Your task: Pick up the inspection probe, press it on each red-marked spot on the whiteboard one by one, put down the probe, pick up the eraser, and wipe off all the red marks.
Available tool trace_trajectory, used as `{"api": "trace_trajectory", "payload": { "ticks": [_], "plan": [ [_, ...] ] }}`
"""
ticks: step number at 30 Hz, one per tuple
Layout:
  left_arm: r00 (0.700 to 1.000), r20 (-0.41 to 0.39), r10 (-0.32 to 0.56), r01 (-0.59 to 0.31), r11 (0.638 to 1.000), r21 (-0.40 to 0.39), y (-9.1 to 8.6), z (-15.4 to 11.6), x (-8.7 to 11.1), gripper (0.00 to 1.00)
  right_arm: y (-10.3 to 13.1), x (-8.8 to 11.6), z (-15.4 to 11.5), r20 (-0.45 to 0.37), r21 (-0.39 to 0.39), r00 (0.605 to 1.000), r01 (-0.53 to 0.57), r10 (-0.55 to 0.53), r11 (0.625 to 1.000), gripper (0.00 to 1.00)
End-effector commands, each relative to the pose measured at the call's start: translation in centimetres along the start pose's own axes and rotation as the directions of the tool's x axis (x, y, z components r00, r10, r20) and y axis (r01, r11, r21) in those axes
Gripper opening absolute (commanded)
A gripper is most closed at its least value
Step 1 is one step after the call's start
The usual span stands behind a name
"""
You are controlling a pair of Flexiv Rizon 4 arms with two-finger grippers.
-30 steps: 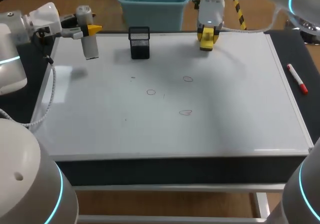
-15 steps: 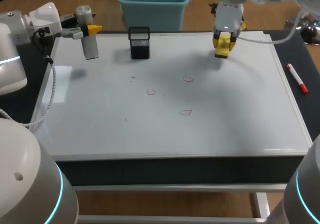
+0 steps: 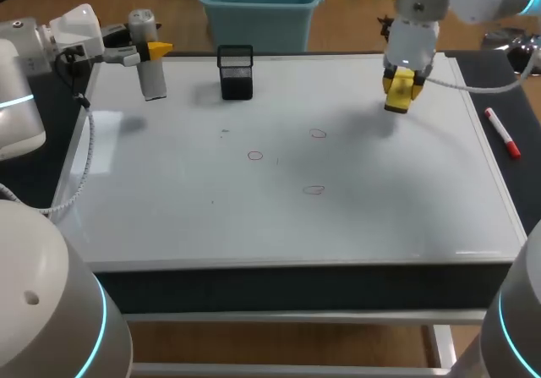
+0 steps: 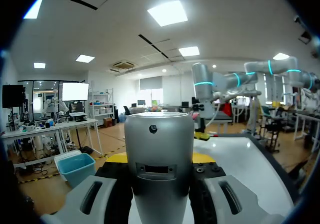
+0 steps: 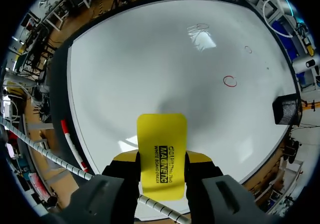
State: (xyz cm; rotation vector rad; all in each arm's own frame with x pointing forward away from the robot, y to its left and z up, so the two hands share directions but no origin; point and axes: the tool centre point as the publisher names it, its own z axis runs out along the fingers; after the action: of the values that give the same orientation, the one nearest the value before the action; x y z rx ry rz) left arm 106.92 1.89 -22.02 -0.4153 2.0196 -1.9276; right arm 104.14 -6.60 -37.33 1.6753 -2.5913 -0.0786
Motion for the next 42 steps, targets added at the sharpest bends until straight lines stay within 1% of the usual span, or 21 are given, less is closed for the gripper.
{"api": "trace_trajectory", "payload": {
  "ticks": [1, 3, 5, 8, 9, 10, 12, 42],
  "plan": [
    [1.000, 0.001, 0.001, -0.001, 1.000, 0.001, 0.0, 0.0, 0.0, 0.00, 1.0, 1.5, -0.2, 0.011, 0.155, 1.000, -0.004, 0.002, 0.988, 0.00],
    [1.000, 0.001, 0.001, -0.001, 1.000, 0.001, 0.0, 0.0, 0.0, 0.00, 1.6, 1.7, -0.4, -0.004, 0.166, 1.000, -0.013, 0.014, 0.986, 0.00],
    [1.000, 0.001, 0.001, -0.001, 1.000, 0.001, 0.0, 0.0, 0.0, 0.00, 2.0, 1.9, -0.6, 0.003, 0.169, 1.000, -0.013, 0.013, 0.986, 0.00],
    [1.000, 0.001, 0.001, -0.001, 1.000, 0.001, 0.0, 0.0, 0.0, 0.00, 2.0, 2.1, -0.6, 0.027, 0.159, 1.000, -0.020, 0.016, 0.987, 0.00],
    [1.000, 0.001, 0.001, -0.001, 1.000, 0.001, 0.0, 0.0, 0.0, 0.00, 2.0, 2.2, -0.6, 0.018, 0.159, 1.000, -0.028, 0.026, 0.987, 0.00],
    [1.000, 0.001, 0.001, -0.001, 1.000, 0.001, 0.0, 0.0, 0.0, 0.00, 1.9, 2.2, -0.6, 0.038, 0.148, 0.999, -0.027, 0.022, 0.989, 0.00],
    [1.000, 0.001, 0.001, -0.001, 1.000, 0.001, 0.0, 0.0, 0.0, 0.00, 1.8, 2.3, -0.7, 0.055, 0.138, 0.998, -0.050, 0.043, 0.989, 0.00],
    [1.000, 0.001, 0.001, -0.001, 1.000, 0.001, 0.0, 0.0, 0.0, 0.00, 1.8, 2.3, -0.7, 0.055, 0.138, 0.998, -0.050, 0.043, 0.989, 0.00]
  ]
}}
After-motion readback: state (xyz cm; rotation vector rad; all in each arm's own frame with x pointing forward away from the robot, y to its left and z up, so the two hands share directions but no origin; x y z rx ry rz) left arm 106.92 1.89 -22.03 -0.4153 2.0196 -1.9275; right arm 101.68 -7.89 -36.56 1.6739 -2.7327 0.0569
